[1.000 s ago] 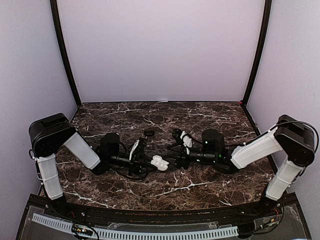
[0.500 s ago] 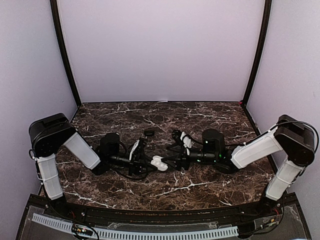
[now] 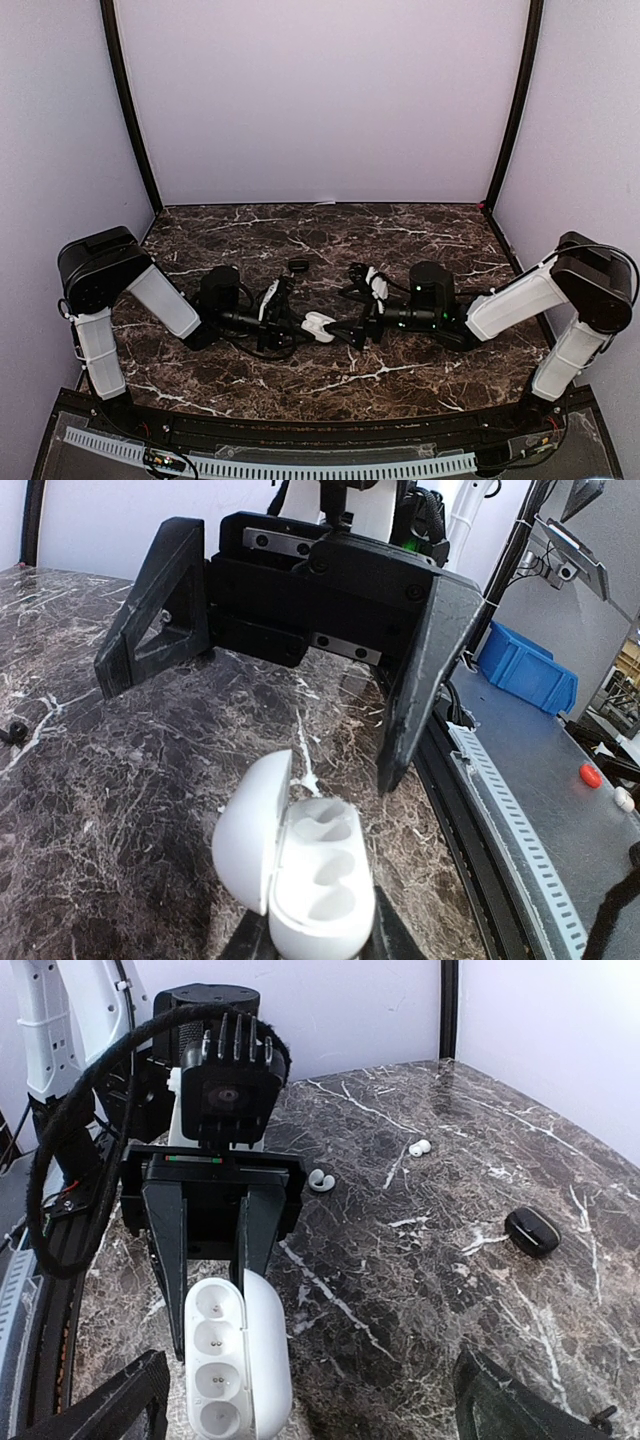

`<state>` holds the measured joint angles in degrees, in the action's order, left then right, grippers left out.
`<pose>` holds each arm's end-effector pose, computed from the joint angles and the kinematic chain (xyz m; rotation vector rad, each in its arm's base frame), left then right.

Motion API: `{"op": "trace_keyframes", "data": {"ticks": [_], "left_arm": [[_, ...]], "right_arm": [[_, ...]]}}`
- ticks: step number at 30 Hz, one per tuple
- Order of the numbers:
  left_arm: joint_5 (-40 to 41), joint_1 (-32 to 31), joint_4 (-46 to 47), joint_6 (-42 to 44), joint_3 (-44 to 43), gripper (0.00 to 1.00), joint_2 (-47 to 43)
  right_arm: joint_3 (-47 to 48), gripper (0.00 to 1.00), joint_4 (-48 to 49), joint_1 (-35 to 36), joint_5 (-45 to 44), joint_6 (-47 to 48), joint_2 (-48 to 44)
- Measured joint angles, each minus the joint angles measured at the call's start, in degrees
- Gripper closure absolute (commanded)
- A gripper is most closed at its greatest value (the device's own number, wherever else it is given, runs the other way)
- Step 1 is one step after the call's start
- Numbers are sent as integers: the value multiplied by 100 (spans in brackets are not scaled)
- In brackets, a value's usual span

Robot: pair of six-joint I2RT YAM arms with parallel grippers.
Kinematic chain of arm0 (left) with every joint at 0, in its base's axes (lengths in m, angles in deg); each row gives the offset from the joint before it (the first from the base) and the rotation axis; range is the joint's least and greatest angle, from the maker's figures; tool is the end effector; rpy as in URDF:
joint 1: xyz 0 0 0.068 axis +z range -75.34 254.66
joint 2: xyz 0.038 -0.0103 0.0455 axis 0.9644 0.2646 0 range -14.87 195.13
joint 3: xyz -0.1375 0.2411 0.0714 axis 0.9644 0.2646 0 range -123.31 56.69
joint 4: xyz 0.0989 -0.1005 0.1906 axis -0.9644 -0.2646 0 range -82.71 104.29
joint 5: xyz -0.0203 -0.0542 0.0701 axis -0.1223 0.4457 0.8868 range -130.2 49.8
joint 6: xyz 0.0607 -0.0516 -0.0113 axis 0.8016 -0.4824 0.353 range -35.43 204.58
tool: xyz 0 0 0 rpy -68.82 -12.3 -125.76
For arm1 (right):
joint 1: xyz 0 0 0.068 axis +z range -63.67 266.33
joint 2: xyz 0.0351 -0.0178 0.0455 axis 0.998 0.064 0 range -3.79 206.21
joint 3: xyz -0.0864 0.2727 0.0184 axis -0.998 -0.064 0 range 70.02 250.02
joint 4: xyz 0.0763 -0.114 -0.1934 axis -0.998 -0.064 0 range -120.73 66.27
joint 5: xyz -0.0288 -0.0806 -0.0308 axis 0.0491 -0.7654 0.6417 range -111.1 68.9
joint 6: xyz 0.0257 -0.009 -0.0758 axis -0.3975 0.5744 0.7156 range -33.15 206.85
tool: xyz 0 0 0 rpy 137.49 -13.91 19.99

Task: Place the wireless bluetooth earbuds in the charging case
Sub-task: Open the charging case, then pick up the right earbud from the center of the board.

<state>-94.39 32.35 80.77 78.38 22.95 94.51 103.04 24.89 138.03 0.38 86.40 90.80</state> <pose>0.2119 -0.2692 0.1606 1.2512 1.4092 -1.4101 0.1873 0.2784 0.1959 -1.0637 1.5646 0.9733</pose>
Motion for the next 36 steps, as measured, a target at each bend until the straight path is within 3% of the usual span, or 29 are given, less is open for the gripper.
{"op": "trace_keyframes", "data": {"ticks": [10, 16, 21, 30, 36], "left_arm": [[-31, 11, 28, -168, -7, 90, 0], [-129, 332, 570, -671, 155, 91, -15], [-9, 678, 638, -922, 463, 91, -442], [479, 1213, -164, -957, 660, 91, -1659], [984, 1532, -960, -940, 796, 91, -2253]], "right_arm": [[-256, 1, 308, 0, -369, -28, -186], [-520, 1, 588, -136, -723, -496, -466], [-518, 1, 623, -450, -352, -855, -492], [149, 16, -129, -636, 0, -999, -424], [614, 17, -623, -297, -363, -828, -92]]}}
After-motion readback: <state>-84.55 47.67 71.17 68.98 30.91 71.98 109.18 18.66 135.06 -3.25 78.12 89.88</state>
